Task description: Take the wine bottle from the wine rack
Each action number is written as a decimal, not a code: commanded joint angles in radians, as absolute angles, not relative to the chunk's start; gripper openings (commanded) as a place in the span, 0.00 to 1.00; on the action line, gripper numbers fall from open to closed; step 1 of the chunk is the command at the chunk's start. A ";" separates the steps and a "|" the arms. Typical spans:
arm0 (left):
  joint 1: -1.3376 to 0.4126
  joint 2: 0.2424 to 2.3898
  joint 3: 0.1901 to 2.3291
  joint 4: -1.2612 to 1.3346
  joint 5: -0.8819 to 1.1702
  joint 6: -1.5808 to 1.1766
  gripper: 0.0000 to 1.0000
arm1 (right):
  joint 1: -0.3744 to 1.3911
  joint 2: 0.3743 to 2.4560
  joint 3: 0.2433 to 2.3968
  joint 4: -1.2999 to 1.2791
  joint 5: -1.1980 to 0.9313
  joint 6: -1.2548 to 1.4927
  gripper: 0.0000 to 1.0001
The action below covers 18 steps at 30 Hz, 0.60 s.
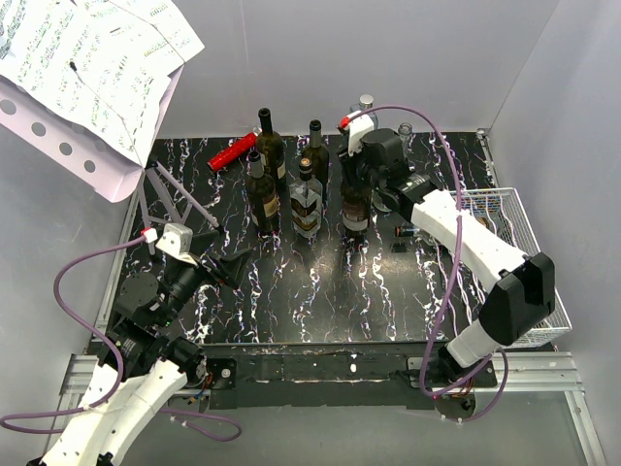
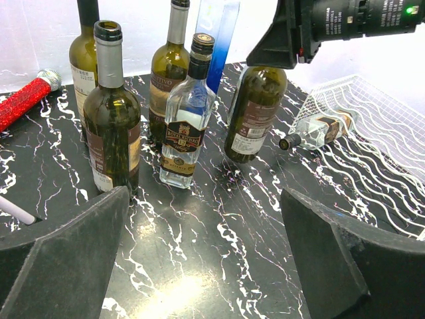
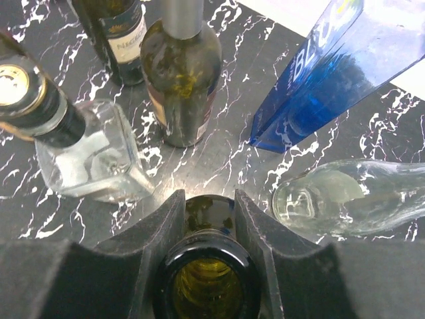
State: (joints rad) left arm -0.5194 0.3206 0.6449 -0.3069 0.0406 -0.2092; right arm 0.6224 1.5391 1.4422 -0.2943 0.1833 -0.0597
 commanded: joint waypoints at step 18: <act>-0.522 0.318 0.650 -0.310 0.014 -0.198 0.98 | 0.543 1.624 1.466 0.063 0.255 0.084 0.06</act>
State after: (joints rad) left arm -0.5194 0.3206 0.6449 -0.3069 0.0288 -0.2092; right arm 0.5522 1.6447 1.4418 -0.1085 0.2298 0.0460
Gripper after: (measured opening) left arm 0.981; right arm 0.410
